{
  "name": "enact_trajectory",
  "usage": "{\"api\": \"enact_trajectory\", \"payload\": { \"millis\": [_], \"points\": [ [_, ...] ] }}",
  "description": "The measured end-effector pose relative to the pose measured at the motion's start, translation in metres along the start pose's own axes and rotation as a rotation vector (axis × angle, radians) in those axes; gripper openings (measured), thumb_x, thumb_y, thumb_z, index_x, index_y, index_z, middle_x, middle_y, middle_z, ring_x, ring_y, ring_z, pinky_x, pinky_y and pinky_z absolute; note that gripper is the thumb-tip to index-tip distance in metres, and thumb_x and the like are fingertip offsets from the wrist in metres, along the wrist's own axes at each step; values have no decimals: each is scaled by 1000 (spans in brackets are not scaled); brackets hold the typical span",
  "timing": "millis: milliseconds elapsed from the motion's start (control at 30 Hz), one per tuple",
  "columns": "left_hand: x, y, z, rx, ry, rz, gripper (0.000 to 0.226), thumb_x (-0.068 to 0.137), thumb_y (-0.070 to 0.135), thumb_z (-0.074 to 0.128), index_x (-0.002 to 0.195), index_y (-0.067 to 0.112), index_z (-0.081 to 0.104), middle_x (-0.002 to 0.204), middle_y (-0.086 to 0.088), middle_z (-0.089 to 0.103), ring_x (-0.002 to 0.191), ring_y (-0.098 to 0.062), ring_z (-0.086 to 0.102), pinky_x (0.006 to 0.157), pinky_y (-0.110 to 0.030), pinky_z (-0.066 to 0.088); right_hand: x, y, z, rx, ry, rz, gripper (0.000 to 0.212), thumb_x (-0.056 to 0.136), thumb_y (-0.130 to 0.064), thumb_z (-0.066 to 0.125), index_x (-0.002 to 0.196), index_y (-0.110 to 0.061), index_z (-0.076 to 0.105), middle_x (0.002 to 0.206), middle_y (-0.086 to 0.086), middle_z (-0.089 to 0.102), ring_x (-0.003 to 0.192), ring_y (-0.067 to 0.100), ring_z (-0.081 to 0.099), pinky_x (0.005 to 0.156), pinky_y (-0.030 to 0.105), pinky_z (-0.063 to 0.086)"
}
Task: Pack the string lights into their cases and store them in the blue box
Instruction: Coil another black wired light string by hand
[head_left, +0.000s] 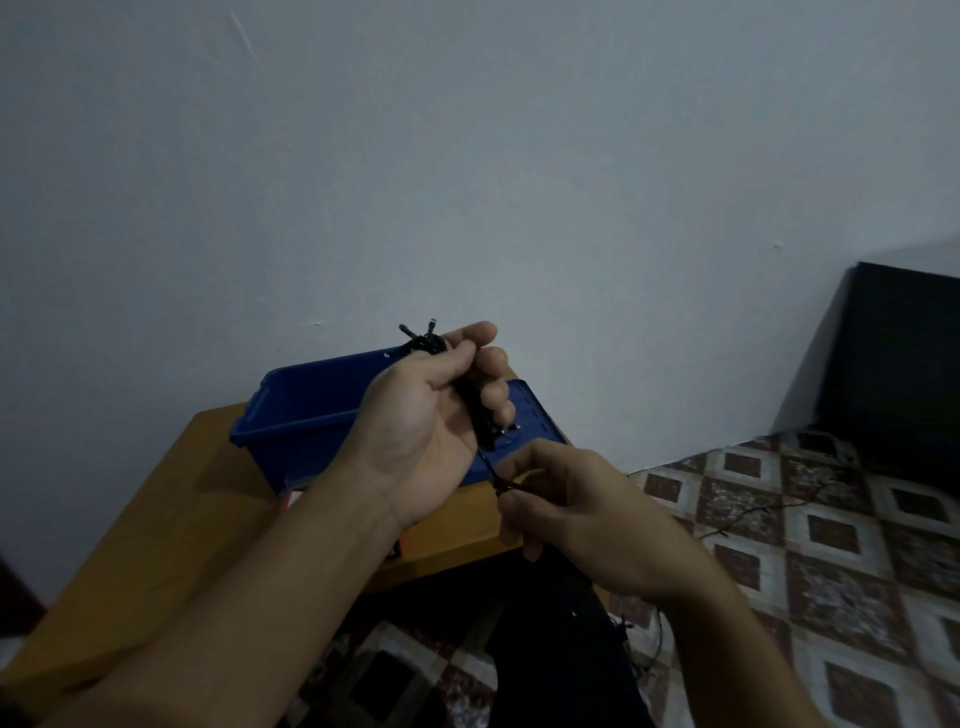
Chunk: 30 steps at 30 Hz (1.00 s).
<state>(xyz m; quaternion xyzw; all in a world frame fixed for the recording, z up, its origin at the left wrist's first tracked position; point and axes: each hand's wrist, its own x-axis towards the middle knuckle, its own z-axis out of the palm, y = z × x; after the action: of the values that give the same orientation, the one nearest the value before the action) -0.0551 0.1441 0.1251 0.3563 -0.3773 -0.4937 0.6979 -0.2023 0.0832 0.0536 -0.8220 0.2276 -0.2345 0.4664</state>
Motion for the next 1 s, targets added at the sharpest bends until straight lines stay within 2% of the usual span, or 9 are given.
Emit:
{"api": "enact_trajectory", "payload": {
  "millis": [67,233,400,533,733,833,933,1000],
  "points": [
    [0,0,0,4,29,47,26,106,11,35,104,10,61,75,-2,65,59,-13,58,57,-26,52,1,0,1,-7,-2,-11,6,103,-24,56,102,-21,61,85,-3,76,73,23,70,71,36,56],
    [0,0,1,-5,39,129,27,106,9,33,106,7,60,86,-6,73,73,-16,70,68,-28,59,1,-1,1,-9,59,-30,13,103,-23,56,94,-20,66,82,-1,74,64,10,64,63,23,51],
    [2,-2,0,113,84,197,27,105,1,34,108,5,60,97,-11,75,88,-22,72,76,-30,58,1,-2,0,24,88,-46,14,103,-24,56,96,-22,67,75,-3,73,58,10,58,58,24,48],
    [4,-5,-1,237,137,254,29,103,-3,35,103,6,62,95,-9,75,83,-19,70,74,-29,56,1,-1,0,12,95,-56,22,102,-30,57,92,-18,73,67,-5,68,55,11,52,56,27,44],
    [5,-9,-4,541,204,302,30,105,1,36,98,12,64,90,-3,74,74,-15,64,61,-24,49,0,0,0,38,98,-85,28,100,-31,59,83,-12,71,56,-8,54,48,3,43,53,20,36],
    [5,-11,-6,701,212,272,28,105,4,38,98,14,64,85,2,72,72,-13,60,61,-23,46,0,-1,0,33,113,-98,34,100,-34,60,71,-17,63,54,-10,45,47,2,37,51,20,32],
    [3,-10,-8,777,183,205,24,104,8,42,96,11,65,86,-3,70,72,-14,58,61,-20,43,0,-2,-1,72,132,-111,41,100,-35,60,65,-15,51,55,-4,39,47,6,33,49,21,31],
    [2,-8,-8,796,143,151,24,103,19,46,95,9,67,86,-4,70,74,-14,58,65,-24,42,0,-3,-1,109,149,-124,44,100,-35,59,64,-15,45,54,-4,36,46,8,32,48,22,30]
  ]
}}
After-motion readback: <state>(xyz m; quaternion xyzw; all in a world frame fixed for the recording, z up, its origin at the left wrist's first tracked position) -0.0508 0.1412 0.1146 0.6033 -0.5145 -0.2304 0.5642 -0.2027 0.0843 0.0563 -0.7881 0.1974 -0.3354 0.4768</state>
